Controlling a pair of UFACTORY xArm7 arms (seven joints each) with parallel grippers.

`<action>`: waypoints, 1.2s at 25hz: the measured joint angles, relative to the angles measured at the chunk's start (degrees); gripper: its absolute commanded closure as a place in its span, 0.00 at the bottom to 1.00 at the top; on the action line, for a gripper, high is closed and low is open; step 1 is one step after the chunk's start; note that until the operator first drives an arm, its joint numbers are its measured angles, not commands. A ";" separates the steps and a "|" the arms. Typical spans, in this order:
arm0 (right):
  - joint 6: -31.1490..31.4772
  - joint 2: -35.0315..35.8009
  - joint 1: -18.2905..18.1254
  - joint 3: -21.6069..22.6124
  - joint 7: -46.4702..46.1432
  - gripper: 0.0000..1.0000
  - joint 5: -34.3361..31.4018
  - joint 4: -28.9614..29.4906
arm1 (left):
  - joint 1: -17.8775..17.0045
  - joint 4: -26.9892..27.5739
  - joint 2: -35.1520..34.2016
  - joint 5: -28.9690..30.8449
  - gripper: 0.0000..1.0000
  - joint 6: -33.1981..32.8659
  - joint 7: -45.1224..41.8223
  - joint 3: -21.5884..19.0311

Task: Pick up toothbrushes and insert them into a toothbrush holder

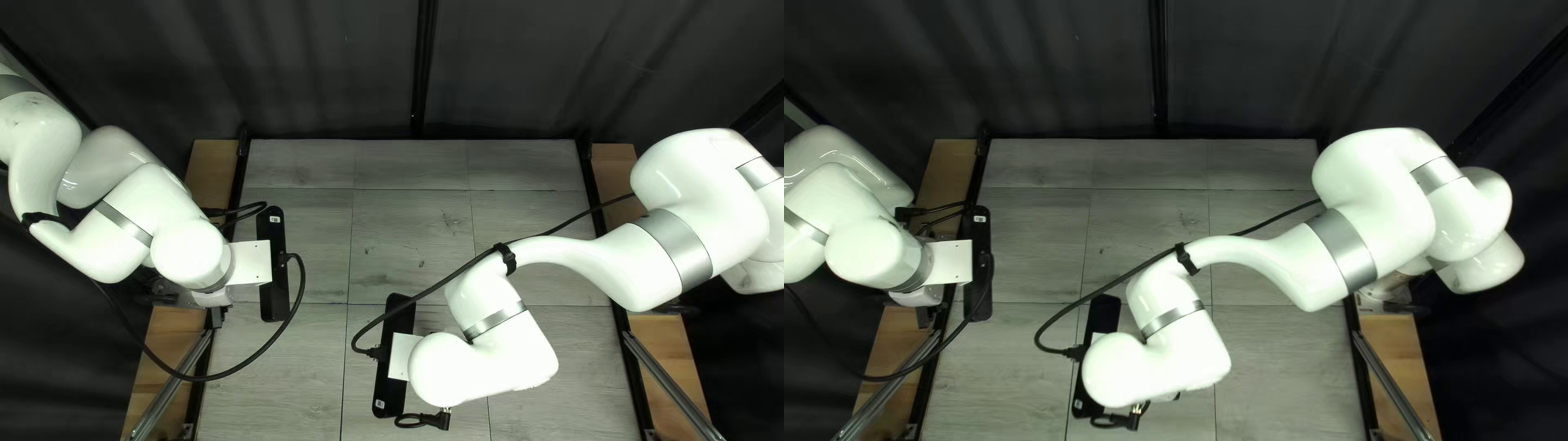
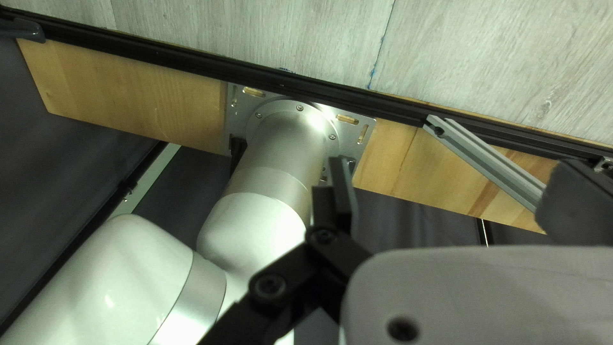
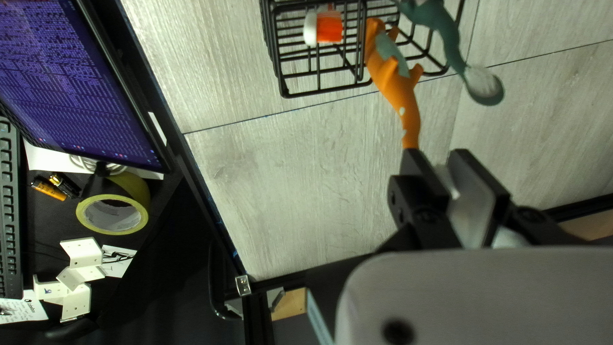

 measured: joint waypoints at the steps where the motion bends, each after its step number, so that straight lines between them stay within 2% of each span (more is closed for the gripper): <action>1: 0.00 0.08 -0.01 0.03 -0.07 0.99 0.04 0.13 | 0.00 0.00 0.00 0.00 0.00 0.00 0.00 0.00; 30: -2.61 -0.02 0.85 -0.47 2.05 0.99 -1.64 -2.08 | 0.00 0.00 0.00 0.00 0.00 0.00 0.00 0.00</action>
